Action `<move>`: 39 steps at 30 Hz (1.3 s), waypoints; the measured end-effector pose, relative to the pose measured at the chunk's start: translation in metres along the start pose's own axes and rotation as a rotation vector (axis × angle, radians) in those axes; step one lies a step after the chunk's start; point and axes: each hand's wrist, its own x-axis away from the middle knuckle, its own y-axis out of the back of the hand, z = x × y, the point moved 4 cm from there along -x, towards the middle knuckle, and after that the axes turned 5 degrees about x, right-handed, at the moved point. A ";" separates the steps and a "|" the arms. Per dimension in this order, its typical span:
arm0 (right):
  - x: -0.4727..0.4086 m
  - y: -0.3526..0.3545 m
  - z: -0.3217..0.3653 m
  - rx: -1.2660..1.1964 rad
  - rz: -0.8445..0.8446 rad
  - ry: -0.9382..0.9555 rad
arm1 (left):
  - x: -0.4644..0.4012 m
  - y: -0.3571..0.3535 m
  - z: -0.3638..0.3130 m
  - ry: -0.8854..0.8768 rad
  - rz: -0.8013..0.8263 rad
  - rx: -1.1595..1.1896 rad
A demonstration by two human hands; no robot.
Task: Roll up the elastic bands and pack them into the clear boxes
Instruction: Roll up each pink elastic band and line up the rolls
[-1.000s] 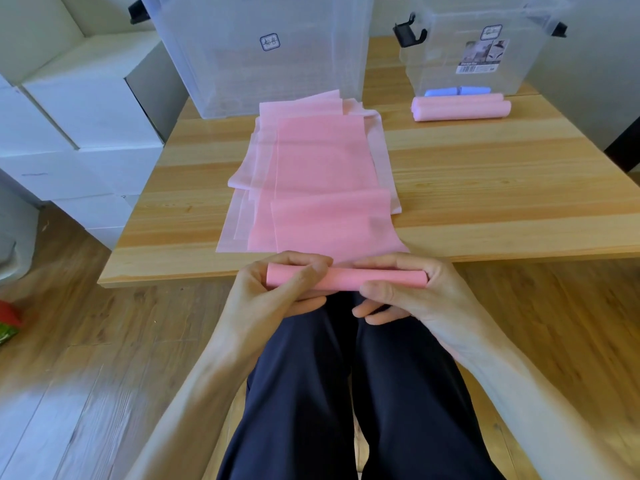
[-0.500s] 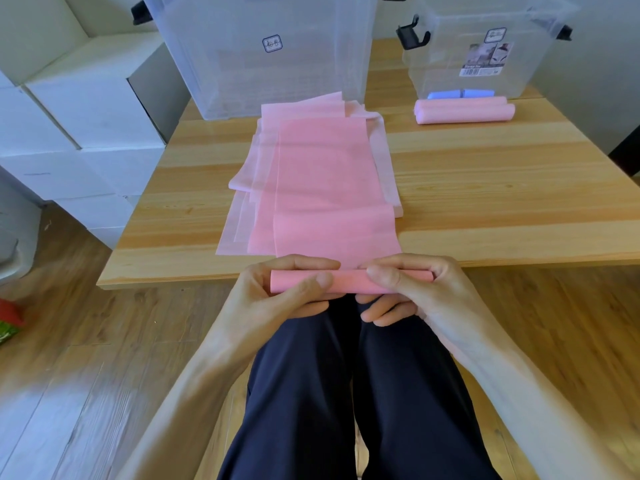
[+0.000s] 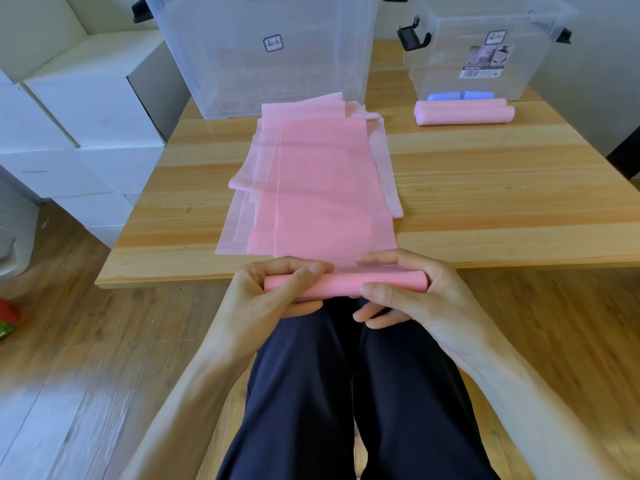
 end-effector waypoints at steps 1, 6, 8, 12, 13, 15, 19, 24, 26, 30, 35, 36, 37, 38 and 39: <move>0.000 0.000 0.000 0.009 -0.008 0.006 | 0.000 0.000 -0.001 0.006 0.011 -0.009; 0.000 0.002 -0.002 -0.032 -0.046 -0.025 | 0.001 -0.004 -0.002 0.039 0.071 0.003; 0.000 0.002 -0.002 -0.044 -0.037 -0.028 | 0.002 -0.003 -0.003 0.045 0.058 -0.020; -0.002 0.003 -0.001 -0.027 -0.044 -0.010 | 0.000 -0.003 -0.003 0.051 0.047 -0.022; -0.002 0.003 -0.001 -0.024 -0.047 -0.010 | 0.000 -0.002 -0.002 0.045 0.042 -0.011; -0.002 0.002 0.000 -0.030 -0.051 -0.019 | -0.001 -0.001 -0.001 0.030 0.026 -0.005; -0.001 0.001 0.002 -0.013 -0.011 -0.015 | -0.001 0.000 -0.001 0.023 0.020 -0.025; 0.000 0.001 0.003 -0.006 -0.052 -0.024 | 0.001 -0.002 -0.002 0.025 0.056 -0.038; 0.000 0.000 0.005 -0.014 -0.032 -0.026 | 0.002 -0.004 -0.003 0.027 0.055 -0.040; -0.001 0.002 0.007 0.005 -0.038 -0.001 | 0.001 -0.005 -0.007 0.039 0.063 -0.049; 0.000 0.001 0.008 -0.009 -0.037 -0.013 | -0.001 -0.004 -0.006 0.054 0.028 0.077; 0.000 0.001 0.008 -0.010 -0.028 -0.016 | -0.002 -0.004 -0.006 0.051 0.015 0.074; 0.000 0.000 0.007 -0.010 -0.021 -0.016 | -0.002 -0.003 -0.006 0.050 0.003 0.063; 0.000 0.001 0.007 -0.008 -0.020 -0.013 | -0.002 -0.003 -0.006 0.051 -0.005 0.050; -0.001 0.001 0.007 -0.003 -0.024 -0.006 | -0.002 -0.003 -0.006 0.054 -0.006 0.039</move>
